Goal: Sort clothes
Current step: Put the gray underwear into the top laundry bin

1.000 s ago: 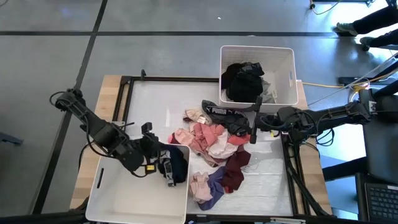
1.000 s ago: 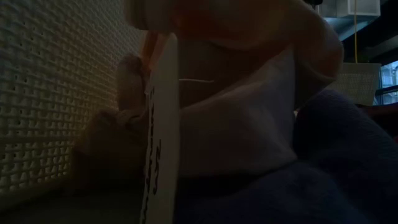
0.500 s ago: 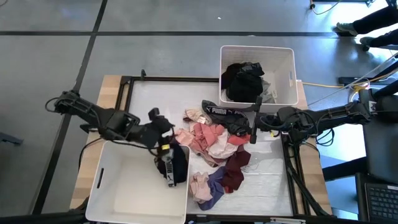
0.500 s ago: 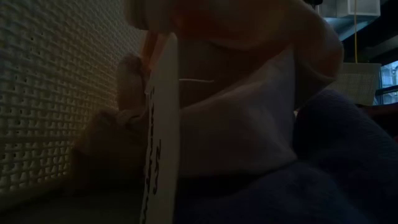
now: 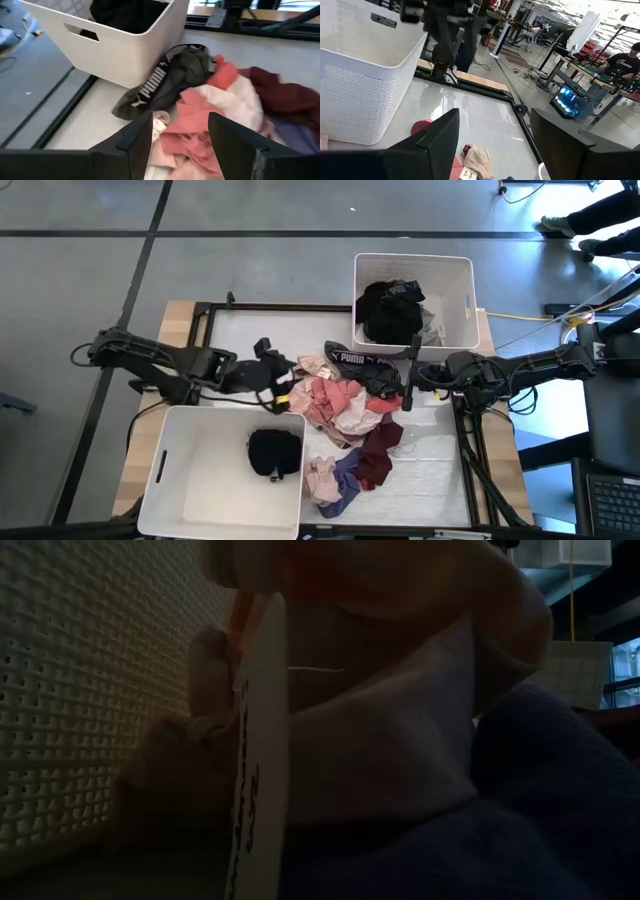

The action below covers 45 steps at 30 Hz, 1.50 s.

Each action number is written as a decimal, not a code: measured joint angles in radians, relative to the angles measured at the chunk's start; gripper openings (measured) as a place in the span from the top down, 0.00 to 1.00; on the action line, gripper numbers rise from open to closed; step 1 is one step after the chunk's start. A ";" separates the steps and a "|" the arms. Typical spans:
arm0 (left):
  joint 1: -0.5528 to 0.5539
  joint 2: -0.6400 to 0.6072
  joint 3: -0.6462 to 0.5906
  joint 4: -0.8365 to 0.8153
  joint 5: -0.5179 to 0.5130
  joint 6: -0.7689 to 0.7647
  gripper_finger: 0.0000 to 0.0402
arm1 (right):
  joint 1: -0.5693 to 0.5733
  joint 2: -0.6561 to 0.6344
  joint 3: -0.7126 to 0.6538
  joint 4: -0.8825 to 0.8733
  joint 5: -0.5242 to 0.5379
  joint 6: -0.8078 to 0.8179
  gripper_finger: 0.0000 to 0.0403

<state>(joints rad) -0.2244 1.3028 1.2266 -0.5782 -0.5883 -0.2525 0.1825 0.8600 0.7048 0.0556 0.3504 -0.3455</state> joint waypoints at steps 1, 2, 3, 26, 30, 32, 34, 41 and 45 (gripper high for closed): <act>0.010 0.007 -0.012 0.023 0.000 0.017 0.55 | 0.000 0.000 0.000 -0.001 0.000 0.000 0.40; 0.017 0.014 -0.026 0.045 0.000 0.035 0.55 | 0.000 0.000 0.000 -0.001 0.000 0.000 0.40; 0.025 0.020 -0.038 0.071 0.000 0.059 0.55 | 0.000 0.000 0.000 -0.001 0.000 0.000 0.40; -0.031 0.037 -0.079 0.161 0.001 0.104 0.55 | 0.000 0.265 0.000 -0.690 0.061 0.579 0.40; -0.030 0.037 -0.079 0.152 0.001 0.104 0.55 | 0.000 0.336 0.000 -0.627 0.063 0.484 0.40; -0.030 0.037 -0.079 0.142 0.001 0.104 0.55 | 0.000 0.369 0.000 -0.608 0.052 0.463 0.40; -0.030 0.037 -0.079 0.138 0.001 0.103 0.55 | -0.003 0.400 0.000 -0.593 0.068 0.461 0.40; -0.030 0.037 -0.079 0.139 0.001 0.103 0.55 | -0.083 0.507 0.000 -0.578 0.133 0.469 0.40; -0.030 0.037 -0.079 0.140 0.001 0.103 0.55 | -0.127 0.558 0.000 -0.564 0.122 0.462 0.40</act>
<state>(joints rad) -0.2546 1.3399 1.1481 -0.4385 -0.5873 -0.1490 0.0554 1.4185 0.7052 -0.5085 0.4725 0.1165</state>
